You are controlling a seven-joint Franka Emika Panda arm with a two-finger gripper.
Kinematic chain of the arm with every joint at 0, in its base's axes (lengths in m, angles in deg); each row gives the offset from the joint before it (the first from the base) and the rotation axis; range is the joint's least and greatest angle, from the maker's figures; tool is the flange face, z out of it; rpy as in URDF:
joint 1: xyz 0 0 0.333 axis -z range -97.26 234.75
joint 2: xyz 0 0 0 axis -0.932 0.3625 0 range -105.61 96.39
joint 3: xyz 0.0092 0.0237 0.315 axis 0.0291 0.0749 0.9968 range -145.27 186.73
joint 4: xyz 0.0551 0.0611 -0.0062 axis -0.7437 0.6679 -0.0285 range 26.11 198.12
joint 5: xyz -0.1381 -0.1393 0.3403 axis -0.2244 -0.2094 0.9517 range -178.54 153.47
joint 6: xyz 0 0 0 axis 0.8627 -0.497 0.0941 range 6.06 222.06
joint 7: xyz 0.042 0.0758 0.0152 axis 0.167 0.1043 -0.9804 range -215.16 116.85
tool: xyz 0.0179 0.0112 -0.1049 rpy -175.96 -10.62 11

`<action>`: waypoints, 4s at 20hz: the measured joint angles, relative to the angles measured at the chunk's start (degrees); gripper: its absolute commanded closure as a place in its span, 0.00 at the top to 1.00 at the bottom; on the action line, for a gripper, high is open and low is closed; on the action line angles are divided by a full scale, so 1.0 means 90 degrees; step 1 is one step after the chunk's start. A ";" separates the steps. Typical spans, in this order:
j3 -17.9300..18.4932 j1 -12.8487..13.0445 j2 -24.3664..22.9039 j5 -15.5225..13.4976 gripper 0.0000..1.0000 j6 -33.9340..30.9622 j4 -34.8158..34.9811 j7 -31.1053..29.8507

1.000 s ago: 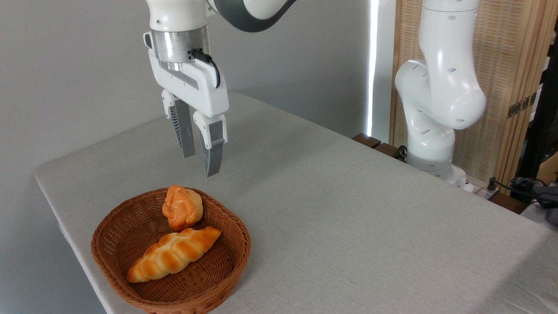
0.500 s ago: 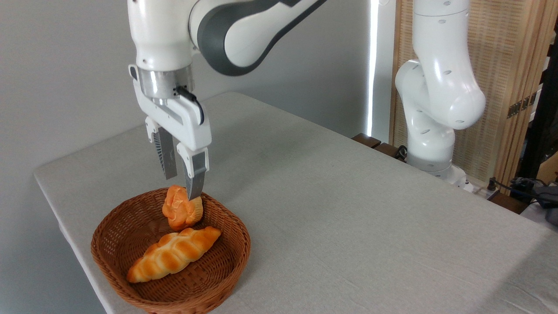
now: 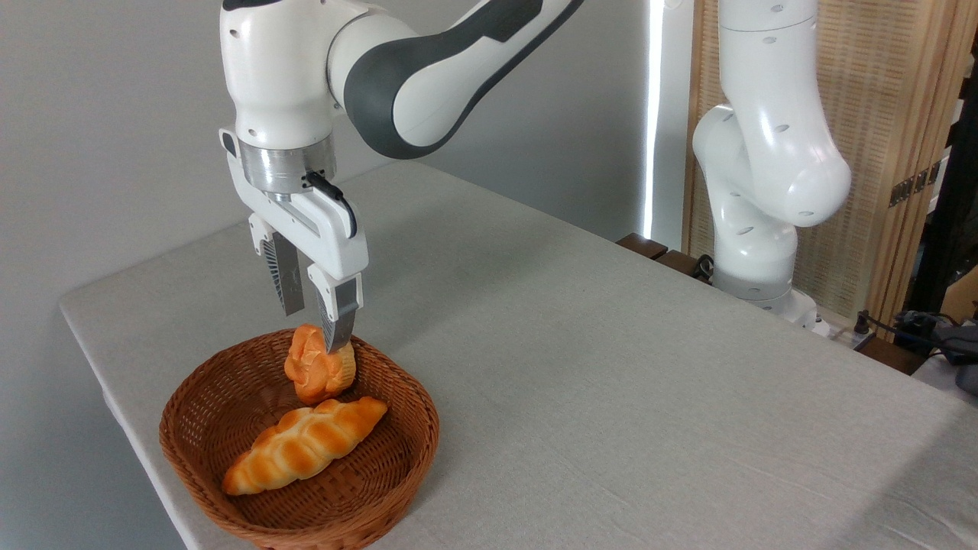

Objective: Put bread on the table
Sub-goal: 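Close the gripper fingers around the orange bun, then lift the orange bun up out of the basket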

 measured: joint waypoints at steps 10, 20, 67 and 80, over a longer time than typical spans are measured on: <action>0.0000 -0.0007 0.0133 0.0007 1.00 0.0012 0.0000 0.0001; 0.0024 -0.0072 0.0142 0.0261 1.00 0.0132 -0.0015 0.0019; 0.0015 -0.0079 -0.0501 0.0285 0.56 -0.0558 -0.0146 0.0020; -0.0095 0.0194 -0.0762 0.0283 0.56 -0.2138 0.0203 -0.0033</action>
